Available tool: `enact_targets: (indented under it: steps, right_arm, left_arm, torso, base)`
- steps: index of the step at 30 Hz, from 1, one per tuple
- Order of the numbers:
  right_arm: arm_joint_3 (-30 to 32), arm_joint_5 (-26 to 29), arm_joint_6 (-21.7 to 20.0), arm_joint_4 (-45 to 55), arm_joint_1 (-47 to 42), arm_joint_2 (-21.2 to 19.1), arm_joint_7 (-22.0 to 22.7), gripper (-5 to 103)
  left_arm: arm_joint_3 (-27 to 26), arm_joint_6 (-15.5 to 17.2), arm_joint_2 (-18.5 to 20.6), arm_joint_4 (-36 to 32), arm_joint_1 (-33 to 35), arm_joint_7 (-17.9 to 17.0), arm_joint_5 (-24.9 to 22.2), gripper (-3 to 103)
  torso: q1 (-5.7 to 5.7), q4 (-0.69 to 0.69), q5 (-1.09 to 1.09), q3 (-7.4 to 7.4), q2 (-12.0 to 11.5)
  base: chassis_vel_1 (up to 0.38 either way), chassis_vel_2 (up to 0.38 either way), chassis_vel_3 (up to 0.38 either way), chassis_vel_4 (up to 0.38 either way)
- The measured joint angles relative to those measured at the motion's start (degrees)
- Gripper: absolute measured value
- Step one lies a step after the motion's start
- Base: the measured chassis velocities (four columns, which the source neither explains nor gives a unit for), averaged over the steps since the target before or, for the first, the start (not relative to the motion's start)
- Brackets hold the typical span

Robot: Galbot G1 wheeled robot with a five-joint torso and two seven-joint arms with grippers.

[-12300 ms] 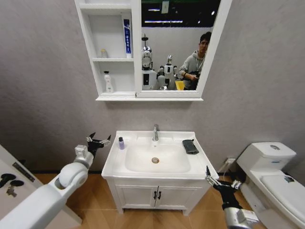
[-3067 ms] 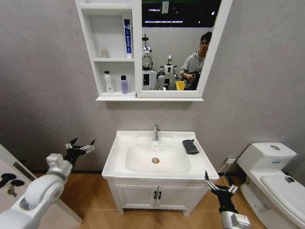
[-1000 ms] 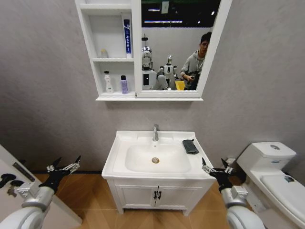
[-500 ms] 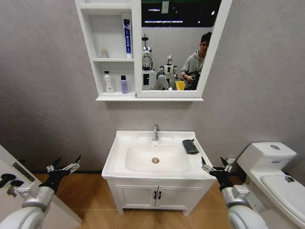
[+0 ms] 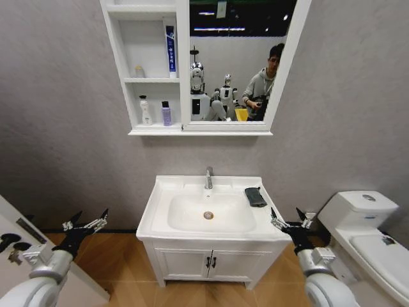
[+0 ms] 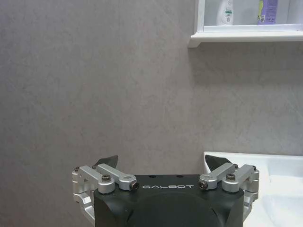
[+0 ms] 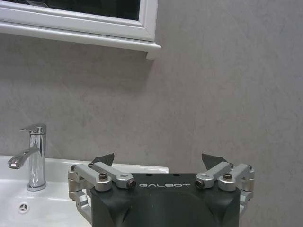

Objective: Move facial cleanser and shampoo from washbasin to cabinet, then wipe washbasin with towel.

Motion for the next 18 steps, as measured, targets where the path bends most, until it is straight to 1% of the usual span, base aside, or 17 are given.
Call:
enact_targets:
  steps: [1,2,3,5,6,8,9,12,13,14,15,16,17,18]
  right_arm:
    - [-0.56,0.29,-0.41,0.43,0.26,-0.06,0.71,100]
    - [-1.01,0.72,-2.05,0.95,0.70,-0.41,1.65,100]
    - [-1.01,0.72,-2.05,0.95,0.70,-0.41,1.65,100]
    - [-1.95,2.06,-6.58,1.47,2.57,-2.08,4.77,100]
    - [-1.95,2.06,-6.58,1.47,2.57,-2.08,4.77,100]
    - [-2.44,4.44,-11.17,1.42,5.28,-4.37,6.30,100]
    - [-2.44,4.44,-11.17,1.42,5.28,-4.37,6.30,100]
    - [-3.98,8.05,-15.49,-1.69,11.71,-7.09,7.48,100]
    - [-3.98,8.05,-15.49,-1.69,11.71,-7.09,7.48,100]
    - [-4.76,8.85,-16.42,-2.95,13.50,-7.55,7.81,100]
    - [-6.67,10.47,-17.97,-5.75,17.09,-8.21,8.27,100]
    - [-6.67,10.47,-17.97,-5.75,17.09,-8.21,8.27,100]
    - [-8.36,12.71,-19.28,-8.38,20.38,-8.55,8.86,100]
    - [-10.47,16.31,-21.23,-11.15,24.67,-8.65,9.79,100]
  left_arm:
    - [0.00,0.00,0.00,0.00,-0.01,0.00,0.00,100]
    - [0.00,0.00,0.00,0.00,-0.01,0.00,0.00,100]
    - [0.00,0.00,0.00,0.00,-0.01,0.00,0.00,100]
    - [0.00,0.00,0.00,0.00,-0.01,0.00,0.00,100]
    - [0.00,0.00,0.00,0.00,-0.01,0.00,0.00,100]
    - [0.00,0.00,0.00,0.00,-0.01,0.00,0.00,100]
    - [0.00,0.00,0.00,0.00,-0.01,0.00,0.00,100]
    - [0.00,0.00,0.01,0.01,-0.01,-0.02,0.00,100]
    - [0.00,0.00,0.01,0.01,-0.01,-0.02,0.00,100]
    - [0.01,0.00,0.00,0.00,-0.01,-0.01,0.00,100]
    - [0.01,-0.01,0.00,0.00,-0.01,-0.02,0.00,100]
    - [0.01,-0.01,0.00,0.00,-0.01,-0.02,0.00,100]
    - [0.01,-0.01,0.01,0.00,-0.01,-0.02,0.00,100]
    - [0.01,-0.01,0.00,0.01,-0.01,-0.03,0.01,100]
  torso:
    - [0.00,0.00,0.00,0.00,0.00]
    - [0.00,-0.01,0.00,0.00,0.00]
    - [0.00,-0.01,0.00,0.00,0.00]
    - [0.01,0.00,0.00,0.00,0.00]
    - [0.01,0.00,0.00,0.00,0.00]
    - [0.01,0.00,0.00,0.00,0.00]
    - [0.01,0.00,0.00,0.00,0.00]
    - [0.00,0.00,0.00,0.00,0.00]
    - [0.00,0.00,0.00,0.00,0.00]
    - [0.00,0.00,0.00,0.00,0.00]
    - [0.00,0.01,0.00,0.00,0.00]
    - [0.00,0.01,0.00,0.00,0.00]
    - [0.00,0.01,0.02,0.00,0.00]
    - [0.01,-0.01,0.01,0.01,0.00]
  base:
    - [0.000,0.000,0.000,0.000]
    - [0.000,0.000,0.000,0.000]
    - [0.000,0.000,0.000,0.000]
    - [0.000,0.000,0.000,0.000]
    - [0.000,0.000,0.000,0.000]
    - [0.000,0.000,0.000,0.000]
    - [0.000,0.000,0.000,0.000]
    - [0.000,0.000,0.000,0.000]
    - [0.000,0.000,0.000,0.000]
    - [0.000,0.000,0.000,0.000]
    - [0.000,0.000,0.000,0.000]
    - [0.000,0.000,0.000,0.000]
    - [0.000,0.000,0.000,0.000]
    - [0.000,0.000,0.000,0.000]
